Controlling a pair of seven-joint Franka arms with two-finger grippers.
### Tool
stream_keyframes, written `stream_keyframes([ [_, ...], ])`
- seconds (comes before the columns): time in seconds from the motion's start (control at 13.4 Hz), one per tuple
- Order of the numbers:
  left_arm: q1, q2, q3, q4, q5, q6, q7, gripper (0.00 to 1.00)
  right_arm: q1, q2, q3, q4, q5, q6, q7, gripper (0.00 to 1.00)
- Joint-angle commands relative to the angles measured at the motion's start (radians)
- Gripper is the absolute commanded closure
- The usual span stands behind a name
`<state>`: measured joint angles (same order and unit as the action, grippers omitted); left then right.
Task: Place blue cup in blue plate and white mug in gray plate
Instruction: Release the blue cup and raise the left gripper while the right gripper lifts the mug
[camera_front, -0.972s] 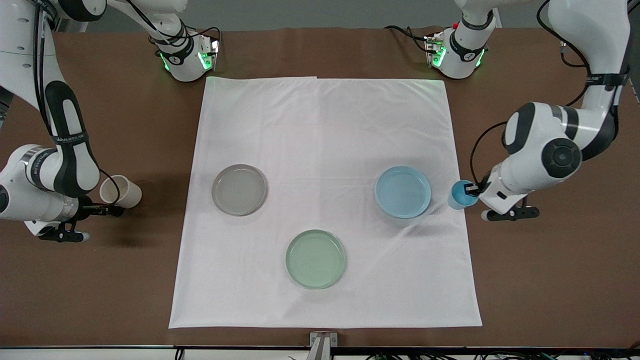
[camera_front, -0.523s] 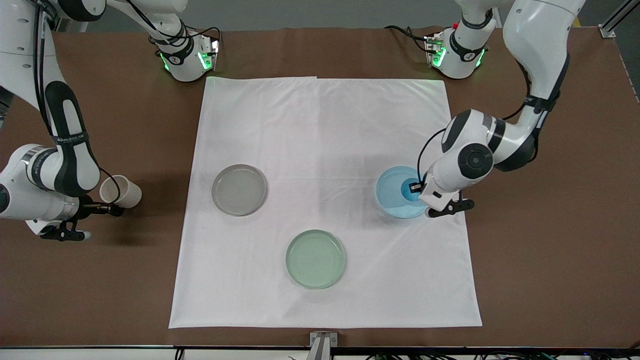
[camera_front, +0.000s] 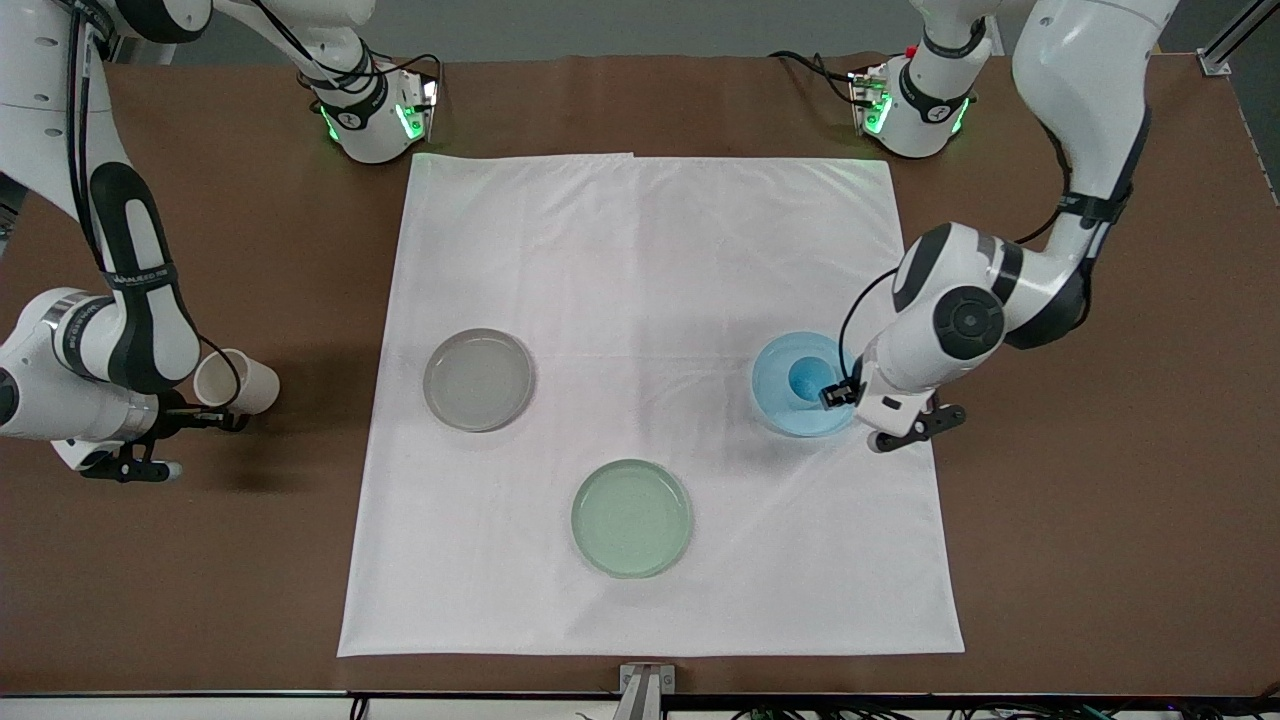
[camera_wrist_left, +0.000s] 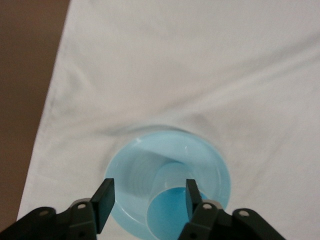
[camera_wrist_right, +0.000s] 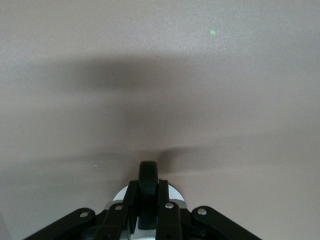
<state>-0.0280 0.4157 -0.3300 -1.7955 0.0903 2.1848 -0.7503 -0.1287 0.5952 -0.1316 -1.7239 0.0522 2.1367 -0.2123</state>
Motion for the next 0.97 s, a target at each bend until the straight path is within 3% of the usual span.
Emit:
stream_keyframes([
  [0.0, 0.054, -0.087, 0.000, 0.127, 0.000, -0.176, 0.081, 0.00, -0.003, -0.031, 0.010, -0.008, 0.009, -0.021, -0.050, 0.95],
  [0.15, 0.054, -0.091, 0.006, 0.282, 0.028, -0.390, 0.242, 0.00, 0.027, -0.067, 0.012, 0.036, 0.009, -0.128, -0.044, 0.96],
  [0.3, 0.097, -0.107, 0.003, 0.370, 0.072, -0.508, 0.360, 0.00, 0.095, -0.115, 0.012, 0.063, 0.008, -0.193, -0.036, 0.97],
  [0.6, 0.154, -0.192, 0.006, 0.374, 0.060, -0.577, 0.469, 0.00, 0.323, -0.155, 0.012, 0.063, 0.008, -0.248, 0.294, 0.97],
  [0.9, 0.125, -0.328, 0.083, 0.316, 0.052, -0.669, 0.591, 0.00, 0.492, -0.117, 0.012, 0.061, 0.011, -0.126, 0.471, 0.97],
])
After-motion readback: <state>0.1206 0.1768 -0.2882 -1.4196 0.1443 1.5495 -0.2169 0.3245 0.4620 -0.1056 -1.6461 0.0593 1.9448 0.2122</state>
